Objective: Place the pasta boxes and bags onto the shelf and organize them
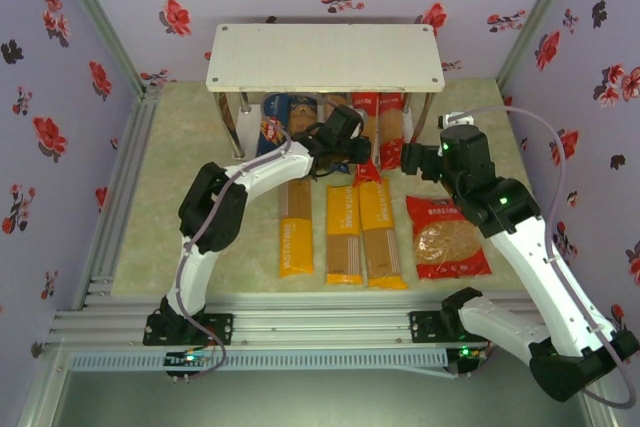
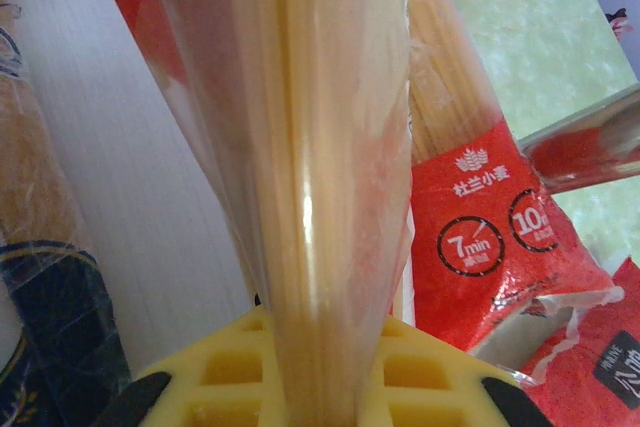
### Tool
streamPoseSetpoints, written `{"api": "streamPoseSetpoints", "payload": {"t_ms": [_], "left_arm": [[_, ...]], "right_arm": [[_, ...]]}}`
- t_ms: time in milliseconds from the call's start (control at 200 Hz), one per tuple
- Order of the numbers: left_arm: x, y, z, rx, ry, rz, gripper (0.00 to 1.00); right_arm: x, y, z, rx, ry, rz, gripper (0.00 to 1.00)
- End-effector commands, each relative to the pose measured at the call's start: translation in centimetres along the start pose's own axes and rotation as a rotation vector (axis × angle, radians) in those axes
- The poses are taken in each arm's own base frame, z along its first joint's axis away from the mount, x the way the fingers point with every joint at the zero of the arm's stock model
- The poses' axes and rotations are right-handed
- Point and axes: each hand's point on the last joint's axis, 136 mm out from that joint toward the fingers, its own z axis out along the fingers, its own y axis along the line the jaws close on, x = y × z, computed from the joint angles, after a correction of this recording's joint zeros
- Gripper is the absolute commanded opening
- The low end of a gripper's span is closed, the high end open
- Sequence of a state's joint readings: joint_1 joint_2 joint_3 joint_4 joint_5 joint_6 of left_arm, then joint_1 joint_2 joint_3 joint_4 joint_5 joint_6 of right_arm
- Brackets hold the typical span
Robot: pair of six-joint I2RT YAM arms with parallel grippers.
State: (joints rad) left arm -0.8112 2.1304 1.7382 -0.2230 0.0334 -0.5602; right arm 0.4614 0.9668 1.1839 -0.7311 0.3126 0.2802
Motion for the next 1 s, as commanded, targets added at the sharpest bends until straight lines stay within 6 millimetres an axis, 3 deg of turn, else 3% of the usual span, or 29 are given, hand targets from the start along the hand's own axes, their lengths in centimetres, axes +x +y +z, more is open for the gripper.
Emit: {"api": "streamPoseSetpoints", "payload": {"t_ms": [0, 325, 695, 1000], "left_arm": [[-7.5, -3.2, -2.2, 0.089, -0.253, 0.048, 0.0], [-7.5, -2.4, -0.5, 0.053, -0.259, 0.054, 0.07], [-7.2, -1.0, 0.7, 0.001, -0.257, 0.061, 0.33], [-7.1, -0.3, 1.3, -0.005, -0.263, 0.037, 0.34]], "right_arm": [[-0.2, -0.3, -0.5, -0.006, -0.025, 0.019, 0.99], [0.2, -0.6, -0.5, 0.007, -0.017, 0.013, 0.99], [0.5, -0.9, -0.5, 0.018, -0.017, 0.006, 0.99], [0.8, -1.0, -0.3, 0.022, -0.007, 0.009, 0.99]]}}
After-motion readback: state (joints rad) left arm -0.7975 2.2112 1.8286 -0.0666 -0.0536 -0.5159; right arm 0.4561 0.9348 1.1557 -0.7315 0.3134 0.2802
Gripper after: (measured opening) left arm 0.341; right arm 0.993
